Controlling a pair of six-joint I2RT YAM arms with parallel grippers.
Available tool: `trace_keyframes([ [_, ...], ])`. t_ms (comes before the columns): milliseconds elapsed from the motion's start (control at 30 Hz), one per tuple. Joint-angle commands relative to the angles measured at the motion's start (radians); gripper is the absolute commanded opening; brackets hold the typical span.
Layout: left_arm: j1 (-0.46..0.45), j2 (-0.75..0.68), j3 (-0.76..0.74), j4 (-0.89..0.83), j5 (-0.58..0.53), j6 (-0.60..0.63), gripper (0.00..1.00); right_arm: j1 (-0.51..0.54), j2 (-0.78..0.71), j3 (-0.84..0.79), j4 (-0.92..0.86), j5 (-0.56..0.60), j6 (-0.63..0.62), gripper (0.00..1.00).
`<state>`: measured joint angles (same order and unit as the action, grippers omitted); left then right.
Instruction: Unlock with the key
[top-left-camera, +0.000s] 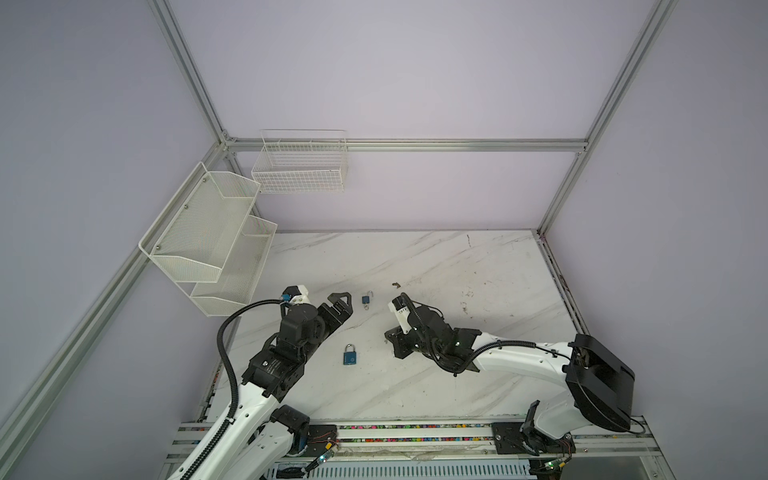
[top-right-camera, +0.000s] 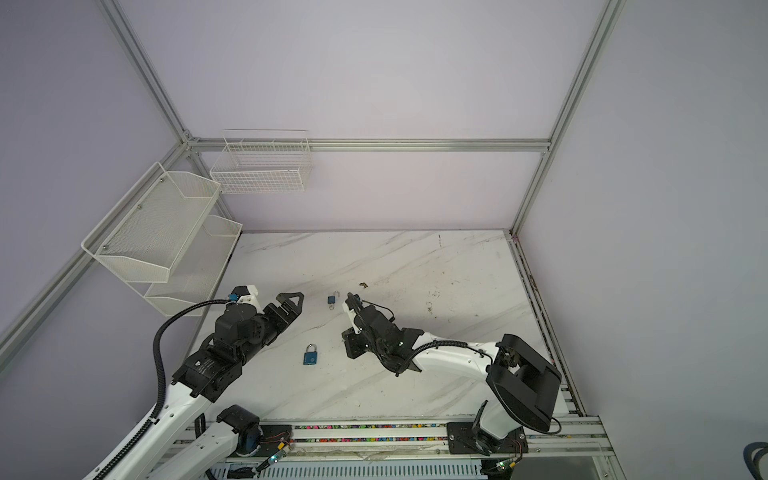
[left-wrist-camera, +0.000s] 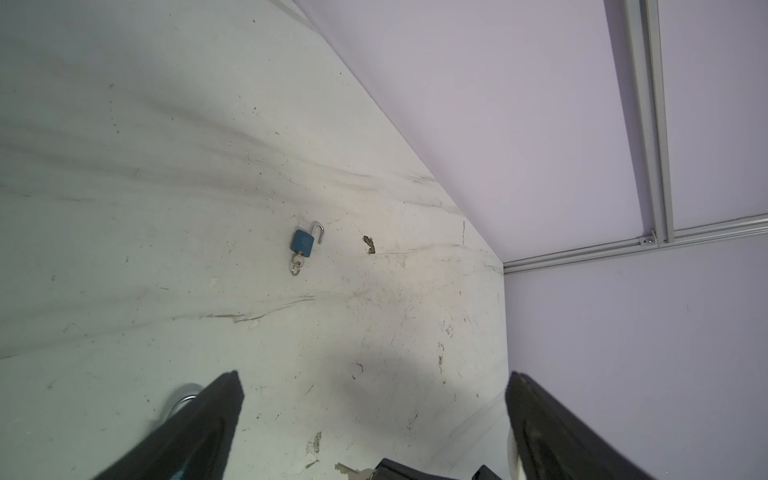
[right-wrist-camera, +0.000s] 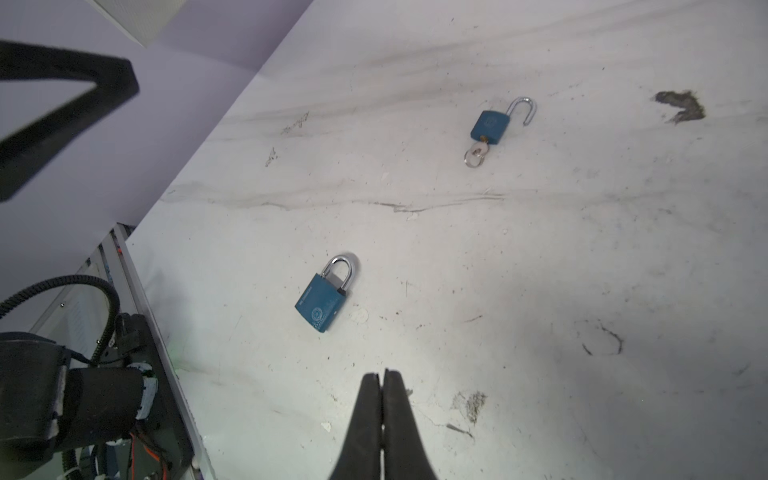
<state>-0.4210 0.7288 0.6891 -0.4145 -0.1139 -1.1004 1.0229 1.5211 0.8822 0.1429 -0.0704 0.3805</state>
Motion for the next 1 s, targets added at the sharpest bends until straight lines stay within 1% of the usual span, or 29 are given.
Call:
trace_keyframes([
  [0, 0.004, 0.030, 0.061, 0.079, 0.065, -0.069, 1.00, -0.015, -0.023, 0.039, 0.045, 0.007, 0.017, 0.00],
  [200, 0.000, 0.098, 0.064, 0.195, 0.152, -0.156, 1.00, -0.026, -0.042, 0.067, 0.140, 0.055, 0.052, 0.00],
  [267, -0.001, 0.115, 0.063, 0.223, 0.160, -0.192, 1.00, -0.027, -0.039, 0.085, 0.165, 0.081, 0.081, 0.00],
  [367, -0.007, 0.127, 0.047, 0.301, 0.173, -0.243, 1.00, -0.028, -0.018, 0.129, 0.193, 0.080, 0.091, 0.00],
  [433, -0.010, 0.131, 0.039, 0.348, 0.180, -0.275, 1.00, -0.028, -0.010, 0.130, 0.247, 0.078, 0.098, 0.00],
  [500, -0.019, 0.133, 0.043, 0.360, 0.170, -0.288, 1.00, -0.029, 0.000, 0.142, 0.288, 0.079, 0.094, 0.00],
  [567, -0.025, 0.132, 0.047, 0.368, 0.159, -0.298, 1.00, -0.028, 0.017, 0.176, 0.290, 0.080, 0.084, 0.00],
  [667, -0.035, 0.132, 0.048, 0.386, 0.148, -0.324, 1.00, -0.028, 0.046, 0.208, 0.335, 0.035, 0.089, 0.00],
  [833, -0.069, 0.142, 0.047, 0.413, 0.113, -0.365, 1.00, -0.028, 0.077, 0.272, 0.363, 0.009, 0.095, 0.00],
  [900, -0.080, 0.147, 0.048, 0.429, 0.099, -0.377, 1.00, -0.028, 0.096, 0.296, 0.349, -0.009, 0.092, 0.00],
  [967, -0.090, 0.153, 0.047, 0.451, 0.089, -0.384, 1.00, -0.028, 0.105, 0.296, 0.363, -0.023, 0.096, 0.00],
])
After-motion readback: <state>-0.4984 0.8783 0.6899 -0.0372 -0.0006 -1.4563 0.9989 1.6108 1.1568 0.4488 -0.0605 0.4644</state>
